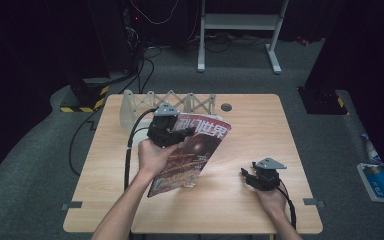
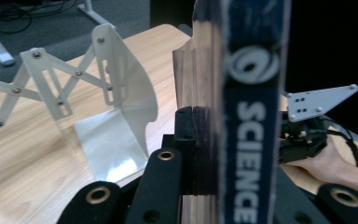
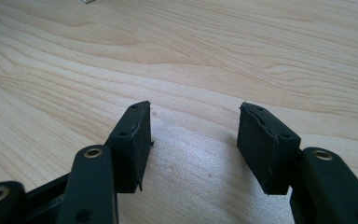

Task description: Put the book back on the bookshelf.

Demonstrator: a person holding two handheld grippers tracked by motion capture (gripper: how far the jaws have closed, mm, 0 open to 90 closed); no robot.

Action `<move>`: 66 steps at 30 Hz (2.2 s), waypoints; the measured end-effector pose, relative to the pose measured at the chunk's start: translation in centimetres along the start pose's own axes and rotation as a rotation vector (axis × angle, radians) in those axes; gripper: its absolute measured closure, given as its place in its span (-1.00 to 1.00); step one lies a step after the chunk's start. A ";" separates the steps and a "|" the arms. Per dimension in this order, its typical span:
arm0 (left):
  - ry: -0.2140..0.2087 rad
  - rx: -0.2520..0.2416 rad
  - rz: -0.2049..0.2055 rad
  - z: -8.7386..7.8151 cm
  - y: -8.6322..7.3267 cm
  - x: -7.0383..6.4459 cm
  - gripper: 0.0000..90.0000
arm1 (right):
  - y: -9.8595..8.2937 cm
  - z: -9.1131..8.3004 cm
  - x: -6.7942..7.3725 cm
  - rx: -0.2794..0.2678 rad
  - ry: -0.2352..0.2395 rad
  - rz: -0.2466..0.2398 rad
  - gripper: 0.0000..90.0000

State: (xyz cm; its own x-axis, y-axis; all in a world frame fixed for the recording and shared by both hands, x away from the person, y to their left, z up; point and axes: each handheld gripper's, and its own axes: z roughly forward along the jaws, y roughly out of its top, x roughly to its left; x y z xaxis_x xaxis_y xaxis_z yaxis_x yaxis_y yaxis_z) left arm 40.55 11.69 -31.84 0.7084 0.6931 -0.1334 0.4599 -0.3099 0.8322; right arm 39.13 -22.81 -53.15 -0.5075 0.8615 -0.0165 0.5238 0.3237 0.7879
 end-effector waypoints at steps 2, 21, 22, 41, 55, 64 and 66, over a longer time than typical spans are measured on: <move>0.008 0.006 -0.004 -0.1 0.1 0.3 0.86 | 0.0 0.0 0.0 0.000 0.000 0.000 -0.01; 0.063 0.056 -0.011 -1.9 2.2 2.2 0.86 | 0.0 0.0 0.0 0.000 0.000 0.000 -0.01; 0.066 0.058 -0.012 -1.9 2.2 2.2 0.86 | 0.0 0.0 0.0 0.000 0.000 0.000 -0.01; 0.095 0.107 -0.024 -2.5 3.3 3.6 0.85 | 0.0 0.0 0.0 -0.002 0.000 -0.001 -0.01; 0.136 0.155 -0.051 -3.3 3.3 4.8 0.84 | 0.0 0.1 0.0 -0.003 0.002 -0.005 -0.01; 0.172 0.206 -0.073 -3.9 3.7 5.5 0.84 | 0.0 -0.1 0.0 -0.001 0.010 -0.003 0.01; 0.170 0.211 -0.077 -4.0 3.8 5.6 0.84 | 0.0 -0.1 0.0 -0.001 0.010 -0.003 0.01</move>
State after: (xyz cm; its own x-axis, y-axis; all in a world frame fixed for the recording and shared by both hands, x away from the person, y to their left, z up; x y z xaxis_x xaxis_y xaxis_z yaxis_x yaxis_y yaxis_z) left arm 44.13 17.00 -27.23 0.5750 0.8137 -0.0848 0.6228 -0.3682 0.6904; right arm 39.03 -22.84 -53.13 -0.5158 0.8566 -0.0125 0.5220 0.3258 0.7882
